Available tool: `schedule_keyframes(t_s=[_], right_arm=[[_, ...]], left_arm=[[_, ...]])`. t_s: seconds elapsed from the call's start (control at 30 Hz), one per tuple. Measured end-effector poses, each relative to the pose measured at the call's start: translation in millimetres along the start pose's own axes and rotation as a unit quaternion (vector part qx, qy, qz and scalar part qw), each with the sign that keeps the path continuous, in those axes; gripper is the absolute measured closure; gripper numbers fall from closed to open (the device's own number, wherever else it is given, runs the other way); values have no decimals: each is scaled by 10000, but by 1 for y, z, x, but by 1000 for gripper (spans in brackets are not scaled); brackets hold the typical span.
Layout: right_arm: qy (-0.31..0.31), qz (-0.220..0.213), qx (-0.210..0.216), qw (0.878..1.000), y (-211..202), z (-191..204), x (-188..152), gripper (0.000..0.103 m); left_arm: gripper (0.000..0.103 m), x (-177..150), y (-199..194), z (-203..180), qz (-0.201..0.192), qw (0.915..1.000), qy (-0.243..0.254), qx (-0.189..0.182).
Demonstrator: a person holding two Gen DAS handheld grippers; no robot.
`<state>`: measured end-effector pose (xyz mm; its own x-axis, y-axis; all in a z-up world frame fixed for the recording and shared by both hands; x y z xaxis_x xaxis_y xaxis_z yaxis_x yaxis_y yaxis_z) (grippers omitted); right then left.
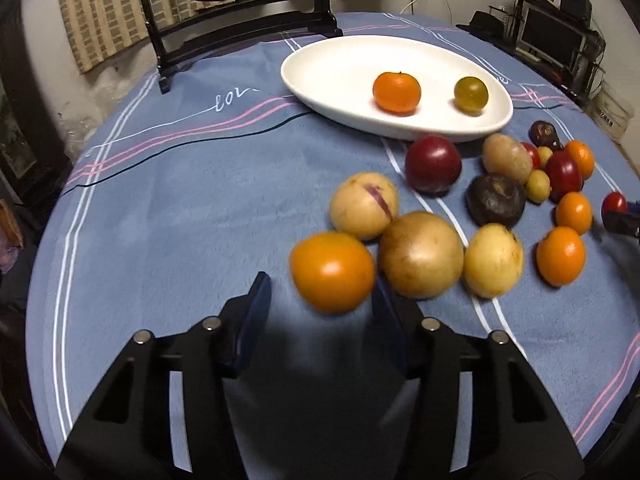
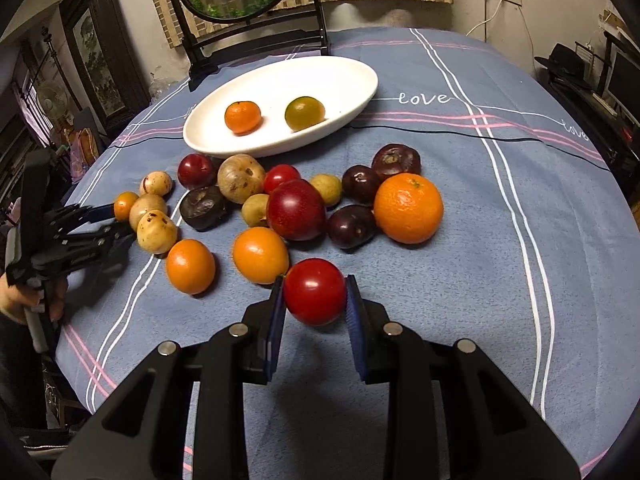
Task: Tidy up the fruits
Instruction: 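Grasp an orange with the left tool while the right tool lifts the tomato, then lower both fruits onto the white plate and open both tools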
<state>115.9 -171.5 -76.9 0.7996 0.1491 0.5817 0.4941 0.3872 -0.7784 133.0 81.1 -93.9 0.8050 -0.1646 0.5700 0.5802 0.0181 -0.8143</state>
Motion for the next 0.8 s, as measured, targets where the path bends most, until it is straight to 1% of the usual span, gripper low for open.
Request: schedule_keyframes(t_s=[0.03,0.1,0.23,0.33,0.4,0.5,0.6,0.67,0.73,0.8], right_arm=[[5,5,6,10000,0,1,0,74],[28,2,18,10000,0,1,0,74],[85,-7,26,10000,0,-1,1,74],[117,-31,64,9999,-2,-2,2,74],[127,-64,84,9999,-4,-3,3,74],[116,-162,115,9997,-10,-3,10,74],[24,-355,167,9992,-19,1,26,74],[-57,-566,146,9983,-25,4,46,74],[-77,-820,125,9965,-31,6,68,73],[-137,-1096,86,9938,-32,11,94,73]], left_arm=[[50,2,2,1,3,10000,-12,-47],[61,7,5,-1,-34,9999,44,-149],[61,6,1,-5,-113,9999,94,6],[61,5,-9,-2,-257,9996,-71,9],[61,4,-19,-2,-365,9993,-85,21],[61,8,-38,-3,-574,9983,-102,-65],[61,23,-57,-3,-819,9962,-173,-225],[61,40,-67,-4,-1015,9938,-274,-364],[61,56,-67,-6,-1058,9927,-400,-417],[61,76,-59,-7,-1048,9925,-507,-367]])
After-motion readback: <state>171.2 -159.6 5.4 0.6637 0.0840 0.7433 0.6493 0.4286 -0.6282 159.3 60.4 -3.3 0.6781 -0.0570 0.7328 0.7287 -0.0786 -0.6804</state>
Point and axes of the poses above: each gripper's, at about its wrist camera, not at the fingertips, and y roughly the way its jaws point, z to its left, x to its top, the point moved 5 cm from there along y, roughly the way its jaws point, and after that the axes turned 4 degrees about x, right-handed, at the moved point
